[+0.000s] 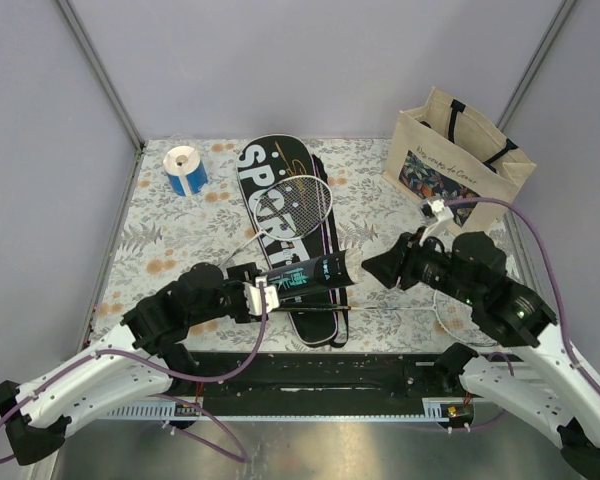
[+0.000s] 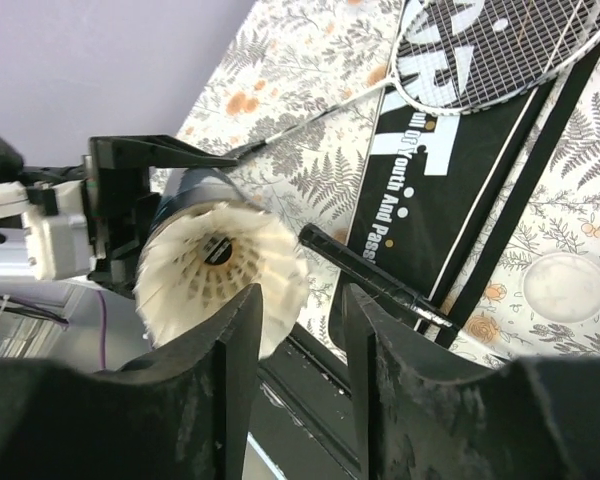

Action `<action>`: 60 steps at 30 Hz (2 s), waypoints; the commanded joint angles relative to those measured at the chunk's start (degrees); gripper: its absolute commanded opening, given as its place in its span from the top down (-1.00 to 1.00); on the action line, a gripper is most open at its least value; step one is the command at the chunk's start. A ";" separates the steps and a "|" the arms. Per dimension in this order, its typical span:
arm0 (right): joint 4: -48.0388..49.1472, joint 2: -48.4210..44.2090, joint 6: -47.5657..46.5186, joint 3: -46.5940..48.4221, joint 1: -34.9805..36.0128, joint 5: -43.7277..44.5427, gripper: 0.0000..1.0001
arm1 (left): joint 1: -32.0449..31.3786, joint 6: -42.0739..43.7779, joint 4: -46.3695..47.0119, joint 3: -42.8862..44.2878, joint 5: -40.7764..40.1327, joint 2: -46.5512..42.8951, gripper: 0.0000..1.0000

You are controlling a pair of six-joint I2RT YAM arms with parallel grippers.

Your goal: Pack up the badminton gear

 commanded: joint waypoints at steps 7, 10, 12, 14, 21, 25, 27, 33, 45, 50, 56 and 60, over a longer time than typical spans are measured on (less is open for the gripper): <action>0.82 -7.46 -1.51 2.68 0.58 -9.92 0.03 | -0.15 1.23 4.96 2.07 4.19 -1.52 1.00; 6.18 -7.73 -0.63 1.45 0.49 -15.73 0.03 | -0.15 1.05 4.87 1.98 4.72 -1.69 1.00; 6.72 -6.77 -0.80 1.45 0.49 -17.05 0.02 | -0.15 0.88 4.87 2.07 5.16 -1.95 1.00; 6.81 -5.45 -1.33 1.53 0.58 -18.02 0.02 | -0.15 0.70 4.96 2.15 5.25 -2.04 1.00; 8.83 -2.90 -1.59 -0.05 0.58 -18.12 0.03 | -0.15 0.70 4.96 2.16 5.69 -1.95 1.00; 8.66 -2.89 -1.86 -0.57 0.49 -16.45 0.35 | -0.15 0.96 4.78 1.98 5.60 -1.87 1.00; 9.01 -3.16 -1.86 -0.92 0.58 -15.92 0.60 | -0.15 1.05 4.87 2.07 5.42 -1.78 1.00; 12.78 -2.46 0.07 -4.52 0.58 -17.76 1.00 | -0.24 -0.70 5.39 2.94 5.42 -0.55 1.00; 21.13 2.64 4.11 -8.74 0.58 -21.54 1.00 | -0.15 -1.32 6.71 3.39 7.01 -0.28 1.00; 22.19 2.73 4.64 -9.98 0.49 -20.84 1.00 | -0.15 -1.41 8.73 2.07 7.27 -2.48 1.00; 24.91 4.75 6.58 -10.68 0.58 -22.33 1.00 | -0.24 -1.58 8.65 2.68 7.71 -1.43 1.00; 25.27 4.75 7.11 -10.33 0.67 -22.07 0.99 | -0.15 -1.67 8.47 2.68 7.62 -1.60 1.00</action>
